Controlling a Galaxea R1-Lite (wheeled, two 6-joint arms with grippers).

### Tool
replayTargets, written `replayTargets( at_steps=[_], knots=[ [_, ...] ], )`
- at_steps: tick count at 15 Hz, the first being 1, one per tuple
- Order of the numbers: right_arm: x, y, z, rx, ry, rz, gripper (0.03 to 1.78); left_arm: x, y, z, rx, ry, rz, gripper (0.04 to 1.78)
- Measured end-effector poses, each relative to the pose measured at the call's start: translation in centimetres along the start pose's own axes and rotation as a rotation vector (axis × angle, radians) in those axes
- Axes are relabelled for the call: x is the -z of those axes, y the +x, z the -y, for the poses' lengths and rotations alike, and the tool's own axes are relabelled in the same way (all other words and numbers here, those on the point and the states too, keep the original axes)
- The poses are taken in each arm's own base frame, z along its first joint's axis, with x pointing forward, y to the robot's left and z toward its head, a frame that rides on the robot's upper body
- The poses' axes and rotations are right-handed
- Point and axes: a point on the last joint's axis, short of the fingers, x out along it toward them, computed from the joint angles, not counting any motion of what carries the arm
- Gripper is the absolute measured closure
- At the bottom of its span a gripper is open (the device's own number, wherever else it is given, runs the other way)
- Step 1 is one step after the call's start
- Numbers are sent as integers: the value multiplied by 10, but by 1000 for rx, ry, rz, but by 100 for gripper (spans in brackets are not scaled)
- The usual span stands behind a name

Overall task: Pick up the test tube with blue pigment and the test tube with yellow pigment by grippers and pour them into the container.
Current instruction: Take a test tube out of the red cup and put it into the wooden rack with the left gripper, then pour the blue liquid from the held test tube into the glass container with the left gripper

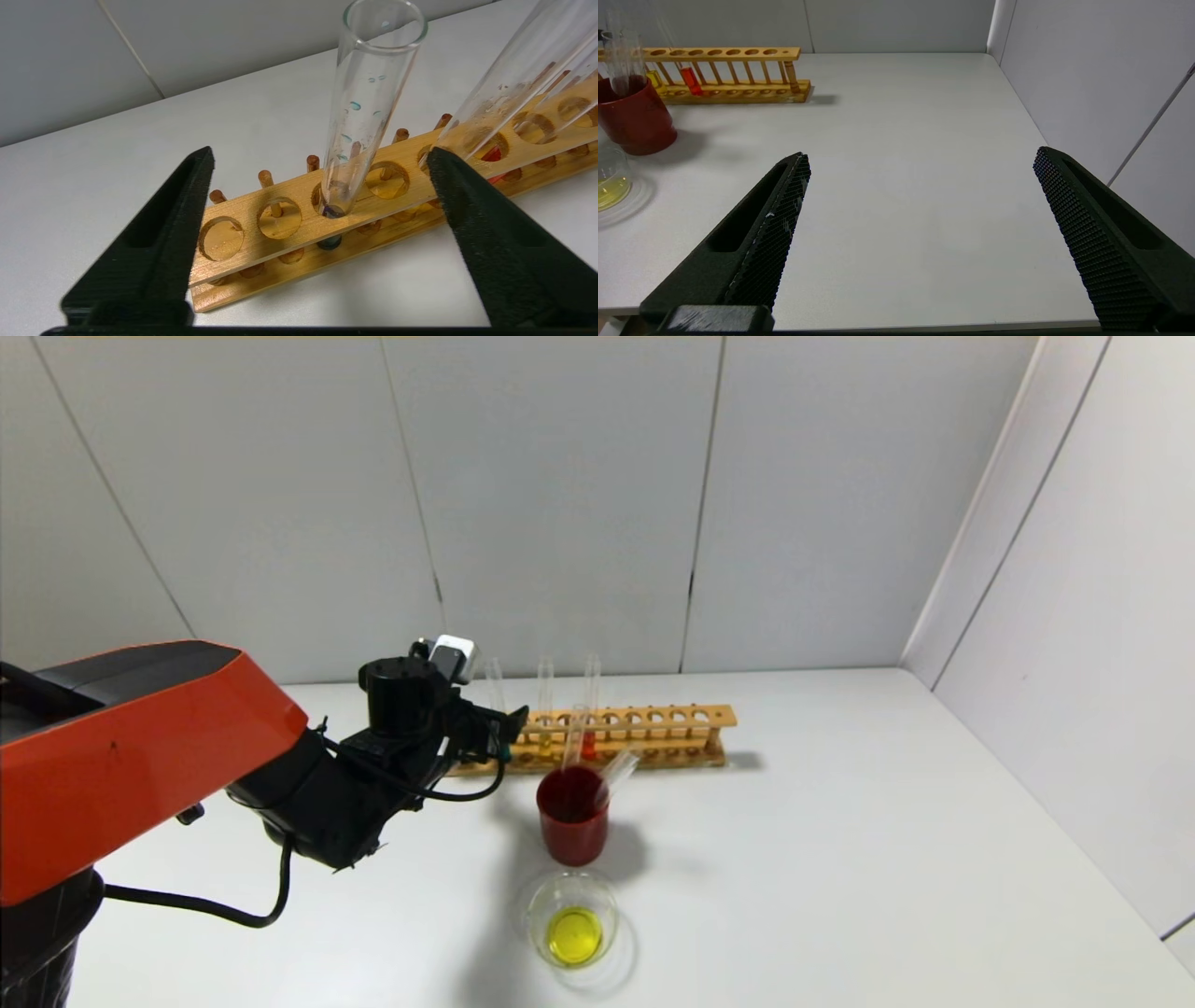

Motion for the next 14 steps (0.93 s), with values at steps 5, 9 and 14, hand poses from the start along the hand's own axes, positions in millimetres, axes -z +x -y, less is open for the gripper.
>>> replayTargets(
  at_steps=[5, 9, 14],
  knots=[
    [0, 0, 0, 0, 0, 0, 6, 0, 0, 0, 1, 1, 2, 106],
    [0, 0, 0, 0, 0, 0, 6, -1, 0, 0, 2, 1, 5, 152],
    [0, 0, 0, 0, 0, 0, 6, -7, -3, -1, -5, 5, 18, 152]
  ],
)
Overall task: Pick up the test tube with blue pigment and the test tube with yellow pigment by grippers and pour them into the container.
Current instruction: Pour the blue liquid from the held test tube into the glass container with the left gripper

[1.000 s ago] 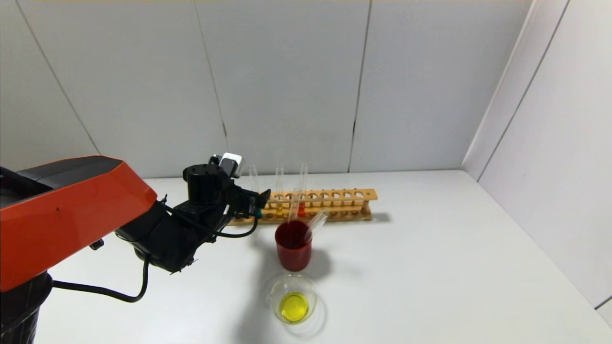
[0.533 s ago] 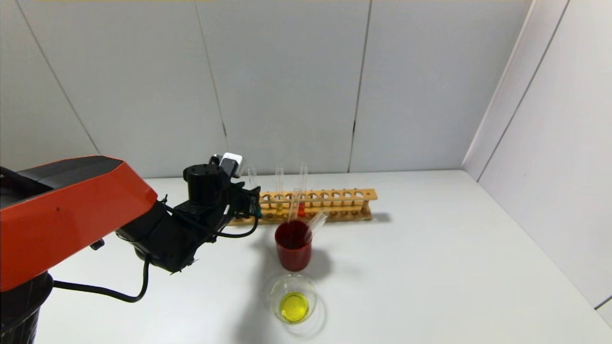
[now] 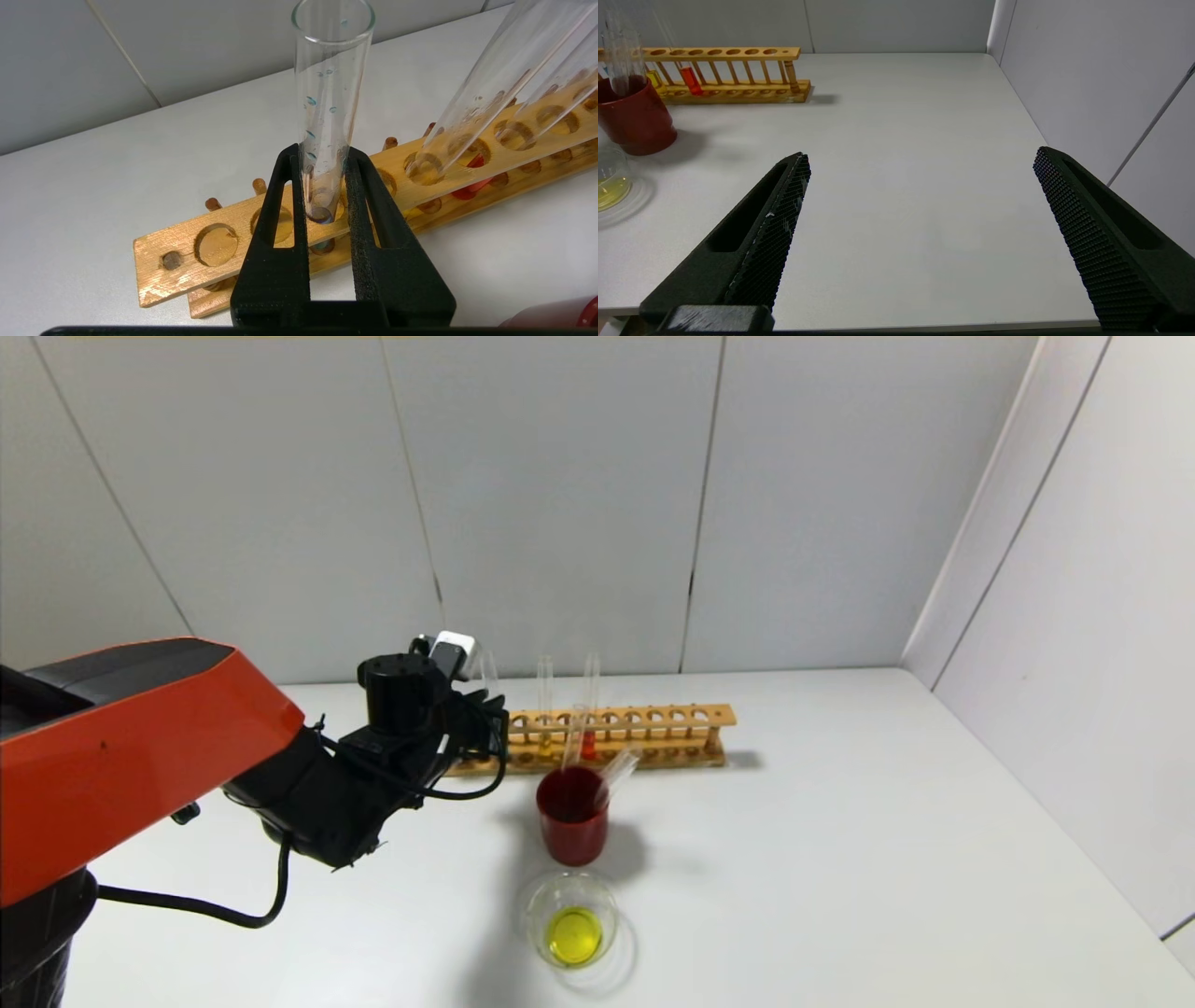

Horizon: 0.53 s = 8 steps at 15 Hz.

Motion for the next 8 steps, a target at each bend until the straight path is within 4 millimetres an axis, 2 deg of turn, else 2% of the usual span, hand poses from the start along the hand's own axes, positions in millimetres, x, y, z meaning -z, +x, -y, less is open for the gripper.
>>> replayTargets(
  at_steps=[4, 8],
  knots=[
    [0, 0, 0, 0, 0, 0, 6, -32, -12, -2, -3, 5, 41, 152],
    [0, 0, 0, 0, 0, 0, 6, -85, -42, 2, 15, 44, 81, 152]
  ],
)
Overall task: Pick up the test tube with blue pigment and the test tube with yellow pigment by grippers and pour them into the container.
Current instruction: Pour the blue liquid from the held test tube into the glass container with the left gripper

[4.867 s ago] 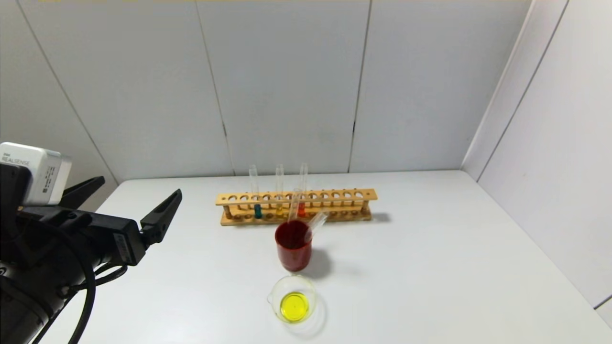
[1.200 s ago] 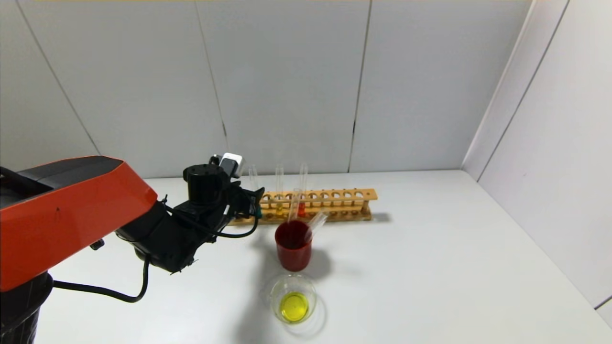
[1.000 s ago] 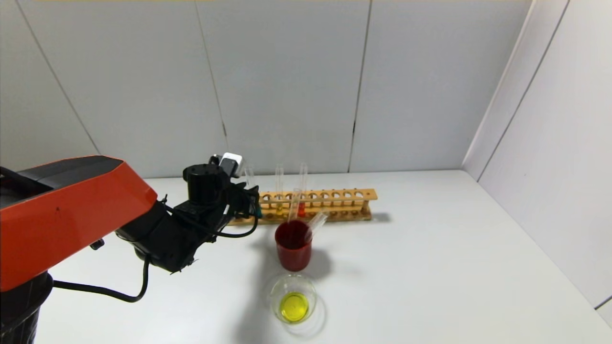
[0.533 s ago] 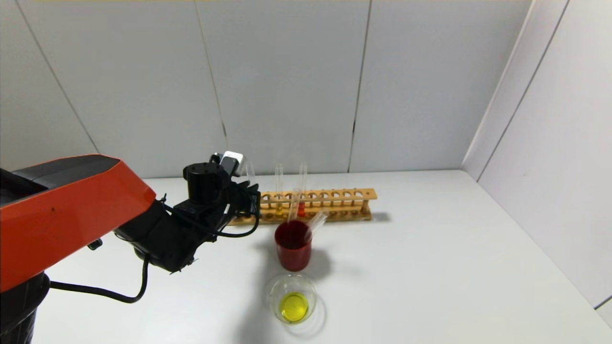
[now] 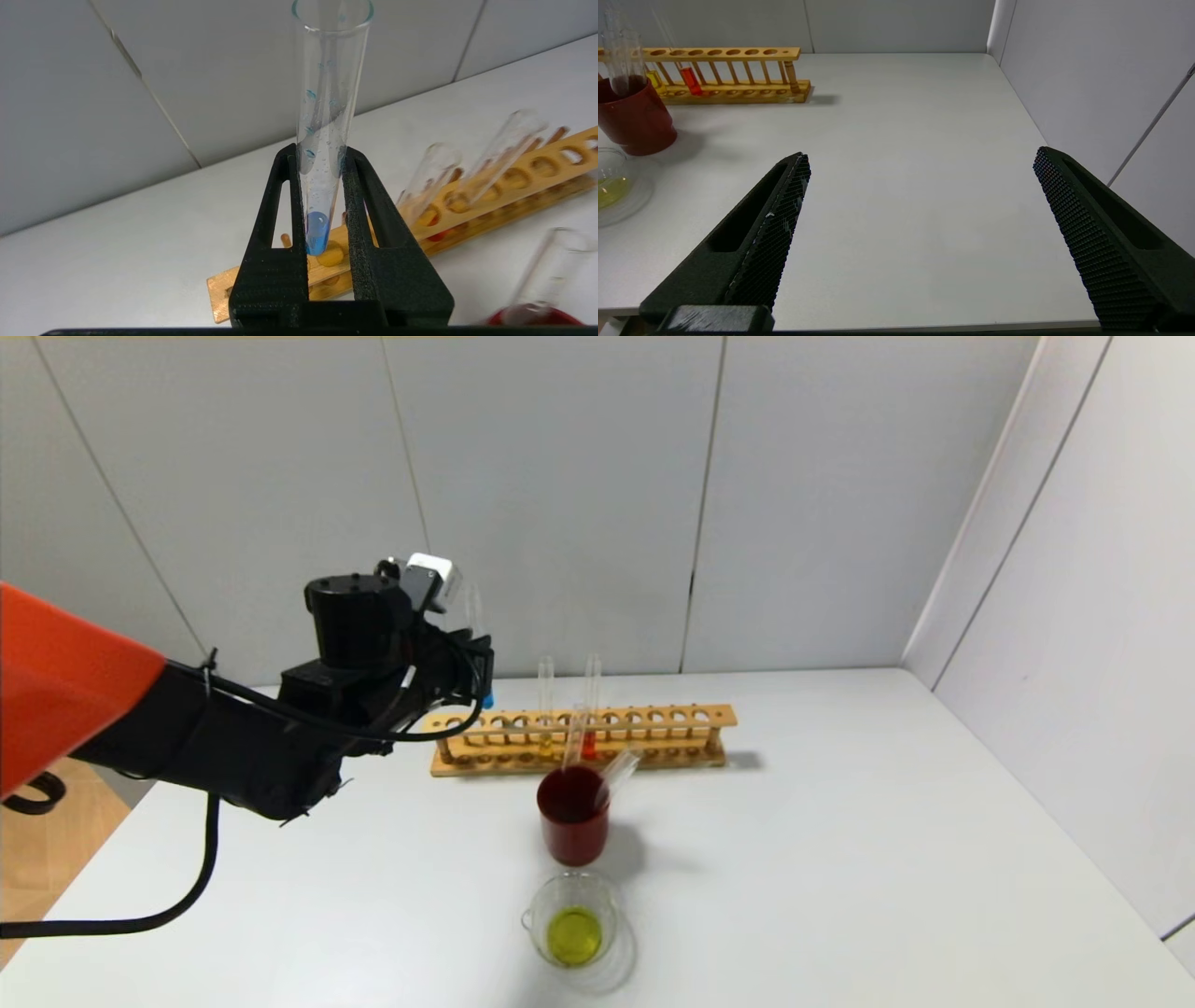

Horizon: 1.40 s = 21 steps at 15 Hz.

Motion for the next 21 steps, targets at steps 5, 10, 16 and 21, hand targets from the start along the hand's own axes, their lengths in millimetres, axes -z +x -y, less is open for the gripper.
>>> replayTargets(
  at_steps=[5, 10, 16, 21],
  knots=[
    [0, 0, 0, 0, 0, 0, 6, -63, -59, 6, 47, 21, 54, 152],
    [0, 0, 0, 0, 0, 0, 6, -78, -134, 5, 91, 62, 37, 152],
    [0, 0, 0, 0, 0, 0, 6, -46, -199, -1, 91, 102, -35, 152],
    [0, 0, 0, 0, 0, 0, 6, -13, -211, 1, 125, 280, -123, 152]
  ],
)
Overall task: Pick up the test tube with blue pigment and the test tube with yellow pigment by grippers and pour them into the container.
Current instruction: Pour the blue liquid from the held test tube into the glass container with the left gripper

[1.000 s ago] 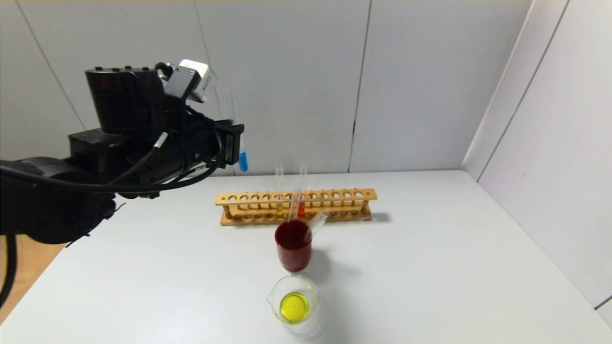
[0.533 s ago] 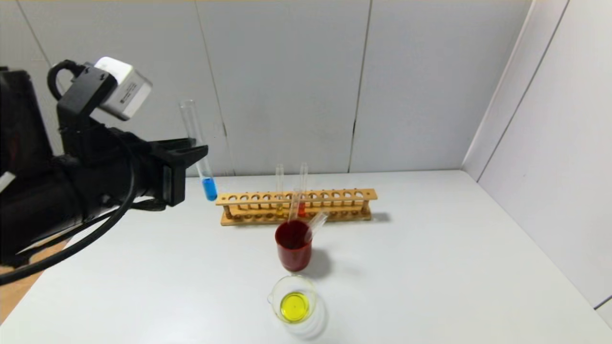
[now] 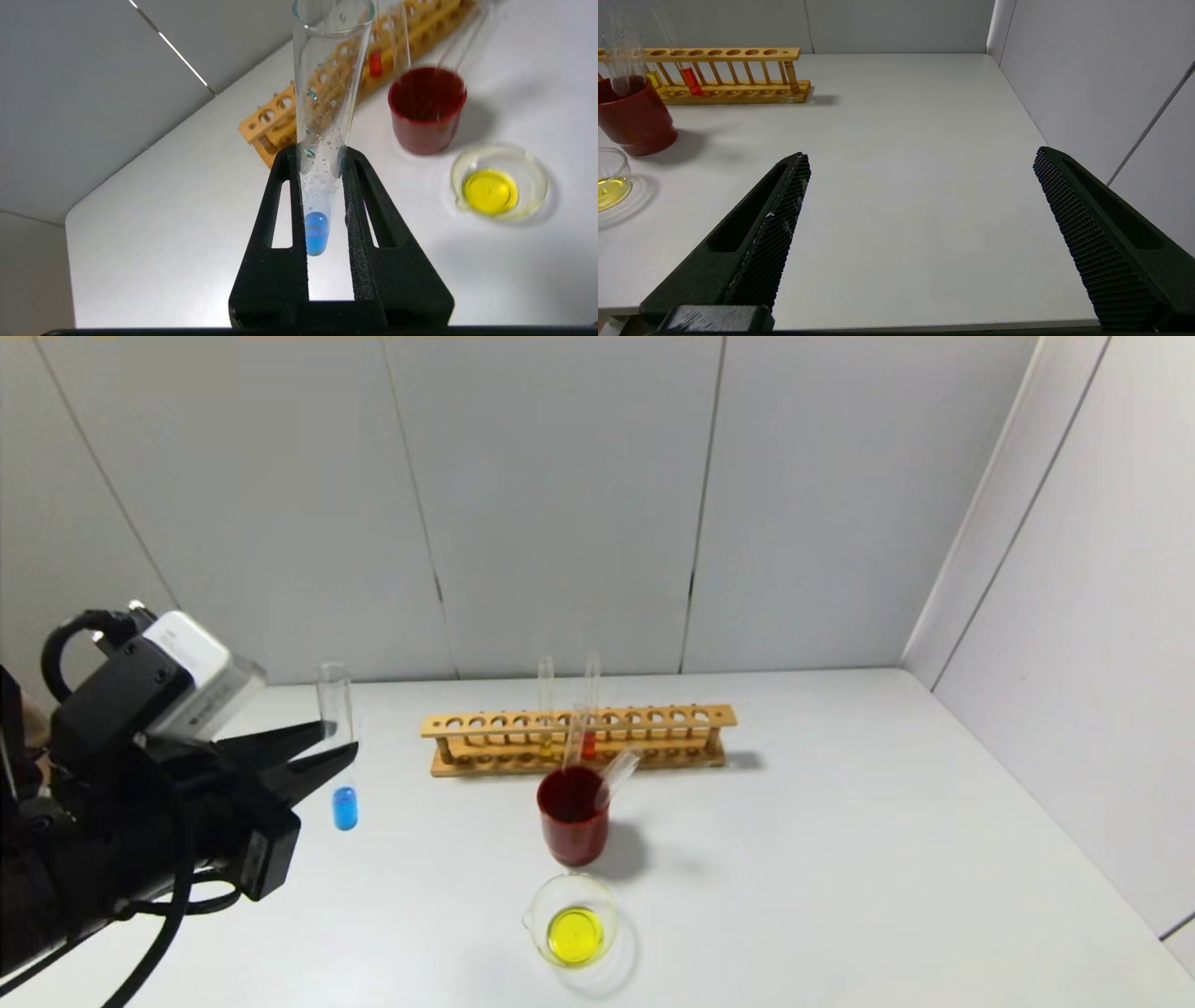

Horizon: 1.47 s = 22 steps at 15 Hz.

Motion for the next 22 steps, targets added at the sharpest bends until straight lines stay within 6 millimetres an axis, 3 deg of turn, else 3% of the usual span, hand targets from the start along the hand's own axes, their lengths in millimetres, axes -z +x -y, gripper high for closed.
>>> replayTargets(
  at_steps=[6, 10, 16, 22],
  knots=[
    [0, 0, 0, 0, 0, 0, 6, 17, 27, 16, 81, 279, -110, 152],
    [0, 0, 0, 0, 0, 0, 6, 23, 40, 38, 182, 345, -145, 152],
    [0, 0, 0, 0, 0, 0, 6, 34, 62, 52, 223, 593, -225, 152],
    [0, 0, 0, 0, 0, 0, 6, 37, 85, 67, 271, 649, -271, 152]
  ],
)
